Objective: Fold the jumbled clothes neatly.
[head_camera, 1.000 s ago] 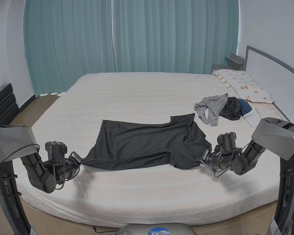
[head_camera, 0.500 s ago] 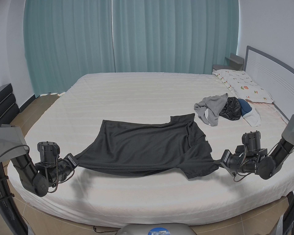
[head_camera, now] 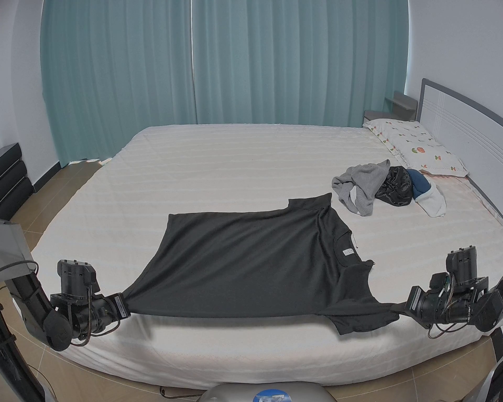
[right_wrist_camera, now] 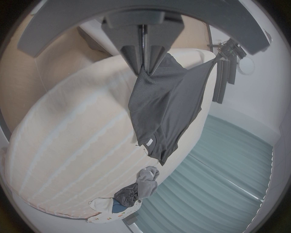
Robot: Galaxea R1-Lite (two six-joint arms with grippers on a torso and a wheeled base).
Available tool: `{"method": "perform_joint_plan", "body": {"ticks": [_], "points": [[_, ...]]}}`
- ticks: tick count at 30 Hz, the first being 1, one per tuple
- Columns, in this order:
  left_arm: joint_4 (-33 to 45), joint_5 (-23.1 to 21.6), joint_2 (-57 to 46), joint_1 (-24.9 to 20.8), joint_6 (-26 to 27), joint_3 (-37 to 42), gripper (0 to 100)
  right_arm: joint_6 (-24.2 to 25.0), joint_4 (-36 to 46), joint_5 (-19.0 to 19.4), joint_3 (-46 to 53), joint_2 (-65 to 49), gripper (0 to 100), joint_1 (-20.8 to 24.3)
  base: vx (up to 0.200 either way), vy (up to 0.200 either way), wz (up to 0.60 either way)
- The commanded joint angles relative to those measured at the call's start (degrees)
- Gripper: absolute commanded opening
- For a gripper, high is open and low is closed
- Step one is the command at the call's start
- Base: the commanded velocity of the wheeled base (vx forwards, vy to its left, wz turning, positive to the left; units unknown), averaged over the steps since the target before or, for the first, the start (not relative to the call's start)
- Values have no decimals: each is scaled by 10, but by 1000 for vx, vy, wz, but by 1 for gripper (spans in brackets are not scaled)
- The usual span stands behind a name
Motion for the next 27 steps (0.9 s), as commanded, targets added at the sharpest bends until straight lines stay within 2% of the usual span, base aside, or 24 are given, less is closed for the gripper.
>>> {"method": "perform_joint_plan", "body": {"ticks": [1,10,17,18,19,27], "points": [[32,2,-11,1,43,28,0,-31,1,-2,45,-12,0,-3,0,0,0],[96,12,-8,-6,74,33,0,-80,36,-3,63,22,0,-2,0,0,0],[99,16,1,-7,78,34,0,-86,30,-4,58,79,0,12,0,0,0],[99,16,3,-8,78,34,0,-88,30,-4,57,87,100,14,0,0,0],[100,16,3,-8,78,34,100,-89,30,-4,57,88,100,14,0,0,0],[95,12,16,-21,72,27,100,-87,5,-3,21,108,100,10,0,0,0]]}}
